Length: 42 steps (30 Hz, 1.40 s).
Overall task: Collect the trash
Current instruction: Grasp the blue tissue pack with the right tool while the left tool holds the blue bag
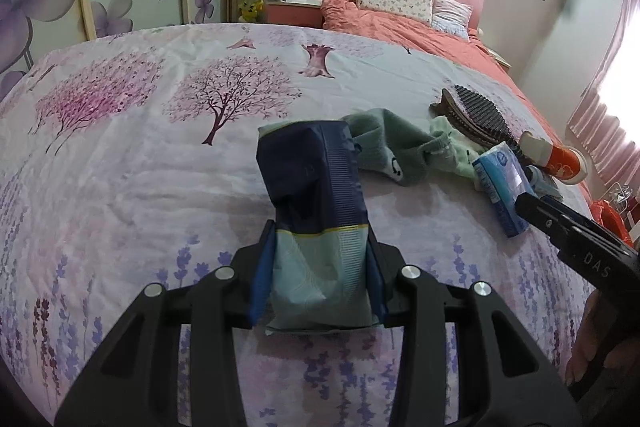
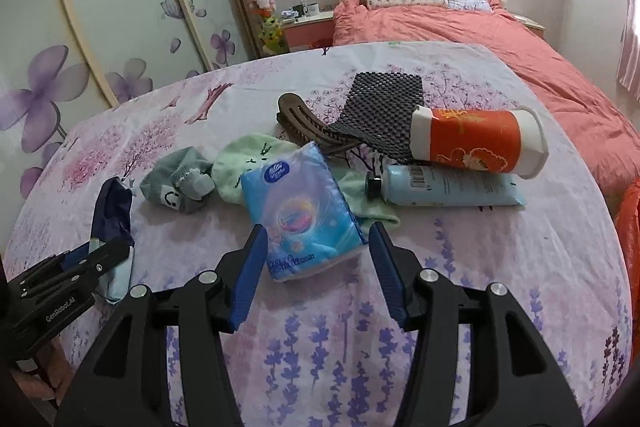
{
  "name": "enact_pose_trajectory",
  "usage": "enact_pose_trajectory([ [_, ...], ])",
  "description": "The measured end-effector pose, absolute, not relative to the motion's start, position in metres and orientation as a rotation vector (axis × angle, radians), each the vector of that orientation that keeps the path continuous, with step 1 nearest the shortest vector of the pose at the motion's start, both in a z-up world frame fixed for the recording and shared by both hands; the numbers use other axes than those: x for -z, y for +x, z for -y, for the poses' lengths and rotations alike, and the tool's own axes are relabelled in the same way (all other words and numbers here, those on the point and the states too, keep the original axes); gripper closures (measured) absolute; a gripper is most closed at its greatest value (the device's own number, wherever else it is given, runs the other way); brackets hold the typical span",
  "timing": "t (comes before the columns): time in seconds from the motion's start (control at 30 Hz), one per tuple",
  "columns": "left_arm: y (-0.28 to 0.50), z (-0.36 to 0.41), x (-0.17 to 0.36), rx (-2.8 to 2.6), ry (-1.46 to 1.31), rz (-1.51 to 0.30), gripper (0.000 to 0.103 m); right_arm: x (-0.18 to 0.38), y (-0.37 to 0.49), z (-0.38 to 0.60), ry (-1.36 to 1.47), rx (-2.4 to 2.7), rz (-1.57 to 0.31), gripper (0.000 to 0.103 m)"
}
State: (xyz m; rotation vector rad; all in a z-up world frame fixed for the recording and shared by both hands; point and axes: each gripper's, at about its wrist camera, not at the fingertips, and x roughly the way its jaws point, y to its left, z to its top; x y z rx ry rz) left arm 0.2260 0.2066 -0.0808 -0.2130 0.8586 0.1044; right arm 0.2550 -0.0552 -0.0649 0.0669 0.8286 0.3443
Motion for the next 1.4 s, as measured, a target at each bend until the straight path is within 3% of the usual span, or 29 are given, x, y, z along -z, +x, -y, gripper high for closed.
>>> enact_pose_trajectory([
  [0.23, 0.23, -0.21, 0.082, -0.106, -0.23, -0.864, 0.063, 0.07, 0.264, 0.04, 0.035, -0.34, -0.871, 0.035],
  [0.6, 0.239, -0.207, 0.082, -0.114, -0.223, -0.868, 0.062, 0.072, 0.266, 0.041, 0.041, -0.343, -0.883, 0.044],
  [1.17, 0.221, -0.2, 0.059, -0.118, -0.209, -0.819, 0.064, 0.046, 0.232, 0.076, 0.08, -0.353, -0.812, 0.048],
  [1.4, 0.217, -0.185, 0.056, -0.105, -0.198, -0.828, 0.064, 0.075, 0.237, 0.066, -0.003, -0.339, -0.907, 0.046],
])
